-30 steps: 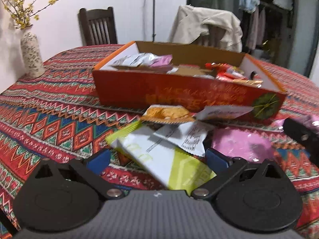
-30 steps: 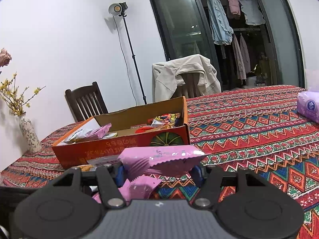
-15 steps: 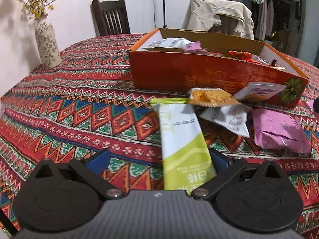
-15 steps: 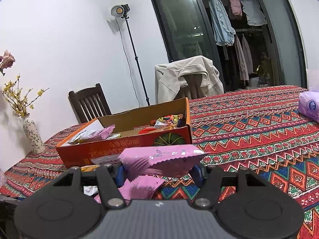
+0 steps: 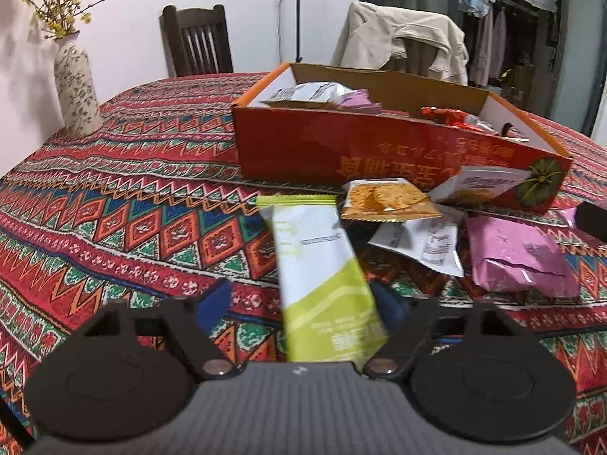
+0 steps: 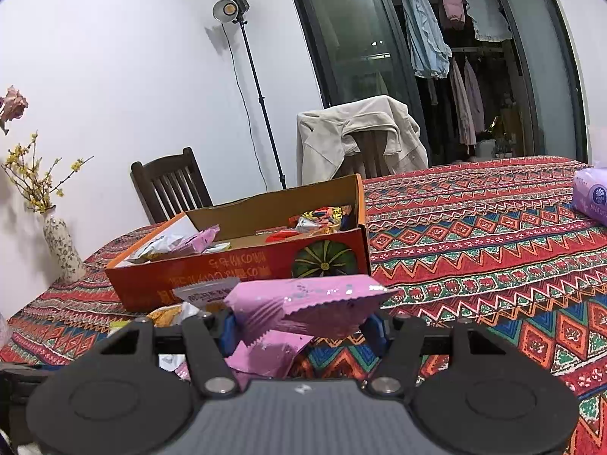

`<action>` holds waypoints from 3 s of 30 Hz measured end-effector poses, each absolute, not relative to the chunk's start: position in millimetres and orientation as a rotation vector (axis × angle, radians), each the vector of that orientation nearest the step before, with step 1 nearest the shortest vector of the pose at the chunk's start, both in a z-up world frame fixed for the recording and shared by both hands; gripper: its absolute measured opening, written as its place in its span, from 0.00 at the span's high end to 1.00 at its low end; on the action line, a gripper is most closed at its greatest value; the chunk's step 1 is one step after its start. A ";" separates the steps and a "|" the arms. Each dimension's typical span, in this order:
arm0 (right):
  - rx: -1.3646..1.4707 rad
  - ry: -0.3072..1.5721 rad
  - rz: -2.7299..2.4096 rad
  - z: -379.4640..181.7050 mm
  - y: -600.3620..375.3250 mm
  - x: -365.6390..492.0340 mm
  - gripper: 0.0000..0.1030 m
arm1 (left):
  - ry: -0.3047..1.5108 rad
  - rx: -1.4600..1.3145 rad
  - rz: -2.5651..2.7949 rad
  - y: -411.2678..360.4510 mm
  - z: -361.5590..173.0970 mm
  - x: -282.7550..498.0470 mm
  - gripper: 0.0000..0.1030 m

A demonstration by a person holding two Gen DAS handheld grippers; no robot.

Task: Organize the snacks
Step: 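Grasp the green-and-white bar with the left tool while the right tool holds the pink packet, then carry the green bar into the box with the left tool while the right tool carries the pink packet in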

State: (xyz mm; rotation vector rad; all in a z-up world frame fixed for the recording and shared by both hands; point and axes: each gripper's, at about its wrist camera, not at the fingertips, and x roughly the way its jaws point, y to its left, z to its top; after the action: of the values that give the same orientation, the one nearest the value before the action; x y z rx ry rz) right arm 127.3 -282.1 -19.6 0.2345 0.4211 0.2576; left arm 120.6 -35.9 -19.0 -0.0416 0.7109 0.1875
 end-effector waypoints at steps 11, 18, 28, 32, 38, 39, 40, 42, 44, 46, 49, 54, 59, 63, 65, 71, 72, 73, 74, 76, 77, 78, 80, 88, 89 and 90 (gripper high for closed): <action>0.245 0.414 0.268 -21.8 -282.9 125.9 0.40 | 0.692 -0.071 0.141 -24.3 -13.9 112.2 0.61; 0.233 0.403 0.273 -21.2 -279.9 125.3 0.40 | 0.649 -0.094 0.112 -12.5 -0.7 104.0 0.61; 0.197 0.366 0.292 -3.9 -268.6 120.1 0.40 | 0.539 -0.100 0.020 -7.6 37.1 101.9 0.61; 0.179 0.350 0.286 9.5 -263.3 120.6 0.40 | 0.502 -0.098 -0.011 -10.0 51.7 109.0 0.61; 0.158 0.323 0.279 30.3 -255.6 128.8 0.40 | 0.476 -0.086 -0.041 -15.7 64.7 124.8 0.61; 0.156 0.319 0.279 33.1 -254.4 130.3 0.40 | 0.472 -0.083 -0.046 -16.5 67.1 127.9 0.61; 0.154 0.316 0.279 36.0 -252.6 132.8 0.40 | 0.467 -0.079 -0.050 -17.9 69.7 130.3 0.61; 0.152 0.311 0.282 40.3 -249.5 136.6 0.40 | 0.456 -0.075 -0.058 -18.7 74.6 136.5 0.61; 0.147 0.306 0.284 44.9 -245.8 141.4 0.40 | 0.449 -0.075 -0.062 -20.6 78.6 141.9 0.61; 0.141 0.302 0.287 49.0 -242.1 146.9 0.40 | 0.444 -0.082 -0.068 -21.3 83.0 149.0 0.61; 0.131 0.294 0.288 54.2 -234.5 156.4 0.40 | 0.439 -0.092 -0.068 -21.1 88.6 161.8 0.61; 0.123 0.290 0.286 61.4 -227.7 175.2 0.40 | 0.430 -0.120 -0.061 -19.3 97.3 183.6 0.61; 0.133 0.287 0.279 65.3 -222.6 195.9 0.40 | 0.424 -0.129 -0.050 -18.4 101.3 205.9 0.61; 0.134 0.292 0.271 63.1 -218.4 213.9 0.40 | 0.436 -0.147 -0.042 -17.4 95.1 225.5 0.61; 0.136 0.297 0.268 60.4 -216.5 222.9 0.40 | 0.439 -0.150 -0.039 -18.0 91.1 234.5 0.61; 0.127 0.313 0.251 44.8 -214.4 246.6 0.40 | 0.433 -0.136 -0.038 -17.5 73.6 260.0 0.61; 0.129 0.315 0.248 41.7 -215.6 249.7 0.40 | 0.431 -0.135 -0.034 -16.8 70.0 263.0 0.61; 0.134 0.314 0.247 38.3 -216.6 252.5 0.40 | 0.430 -0.132 -0.030 -16.2 65.8 265.2 0.61; 0.143 0.315 0.249 34.2 -218.1 255.3 0.40 | 0.432 -0.129 -0.027 -15.7 60.9 267.7 0.61; 0.163 0.331 0.258 25.3 -219.8 260.3 0.40 | 0.452 -0.122 -0.025 -15.9 52.8 272.7 0.61; 0.156 0.341 0.256 21.3 -219.0 262.9 0.40 | 0.460 -0.118 -0.027 -16.6 49.5 274.9 0.61; 0.143 0.346 0.250 18.5 -217.6 264.6 0.40 | 0.462 -0.114 -0.023 -17.4 46.6 275.0 0.61; 0.124 0.347 0.240 14.6 -215.6 266.9 0.40 | 0.466 -0.110 -0.021 -17.0 41.7 274.8 0.61; 0.102 0.360 0.233 5.1 -214.5 265.5 0.04 | 0.401 -0.153 0.007 -5.1 41.7 263.3 0.06; 0.104 0.353 0.239 5.5 -214.8 263.8 0.00 | 0.380 -0.157 0.031 -4.2 42.5 260.9 0.00; 0.104 0.347 0.249 6.2 -215.4 262.1 0.00 | 0.359 -0.154 0.045 -4.6 44.0 259.1 0.00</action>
State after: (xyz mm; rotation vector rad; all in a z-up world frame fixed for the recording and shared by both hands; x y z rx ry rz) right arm 262.1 -215.4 6.2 0.1044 0.3470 0.2491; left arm 259.1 -4.6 44.0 -0.1537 0.3587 0.0455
